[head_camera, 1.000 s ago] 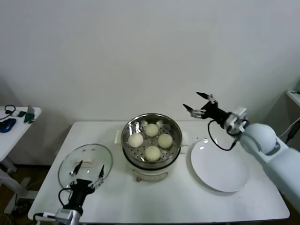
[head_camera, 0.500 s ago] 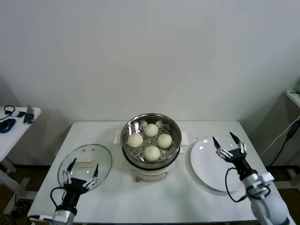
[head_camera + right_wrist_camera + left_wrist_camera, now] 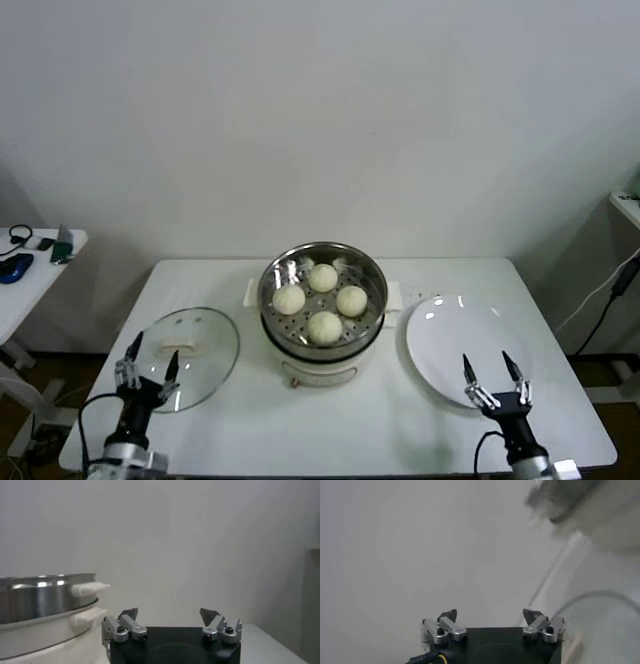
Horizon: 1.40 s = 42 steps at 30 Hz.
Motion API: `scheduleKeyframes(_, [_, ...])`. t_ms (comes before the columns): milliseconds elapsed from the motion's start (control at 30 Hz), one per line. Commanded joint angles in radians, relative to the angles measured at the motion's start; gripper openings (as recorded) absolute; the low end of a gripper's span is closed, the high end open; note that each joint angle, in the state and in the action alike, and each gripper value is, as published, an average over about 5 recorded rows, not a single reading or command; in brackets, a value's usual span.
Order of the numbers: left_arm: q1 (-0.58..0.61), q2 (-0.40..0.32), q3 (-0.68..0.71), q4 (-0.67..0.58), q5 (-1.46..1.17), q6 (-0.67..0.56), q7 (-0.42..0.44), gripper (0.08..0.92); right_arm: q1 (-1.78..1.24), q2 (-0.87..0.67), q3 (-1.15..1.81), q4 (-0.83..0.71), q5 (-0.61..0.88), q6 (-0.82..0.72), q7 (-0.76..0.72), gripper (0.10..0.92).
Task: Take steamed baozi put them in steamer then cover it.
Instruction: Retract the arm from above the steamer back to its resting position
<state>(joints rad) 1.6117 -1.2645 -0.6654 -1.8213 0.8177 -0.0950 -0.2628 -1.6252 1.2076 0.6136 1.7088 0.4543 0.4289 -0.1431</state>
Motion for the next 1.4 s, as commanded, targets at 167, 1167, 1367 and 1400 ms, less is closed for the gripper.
scheduleKeyframes(167, [-0.206,0.029,0.034,0.371,0.507,0.058,-0.107,0.823,-0.081,0.077,-0.005,-0.011,-0.033,0.065,0.021,0.823])
scheduleKeyframes(1167, [-0.37,-0.016,0.074,0.526,0.545,0.123,-0.122,0.632,-0.087,0.114,0.005,-0.029,-0.049,0.076,0.03,0.823])
scheduleKeyframes(1367, [-0.372,-0.022,0.075,0.524,0.546,0.144,-0.121,0.458,-0.089,0.12,0.005,-0.028,-0.05,0.076,0.031,0.823])
scheduleKeyframes(1400, [-0.371,-0.022,0.075,0.523,0.546,0.148,-0.119,0.424,-0.089,0.121,0.005,-0.028,-0.05,0.077,0.031,0.823])
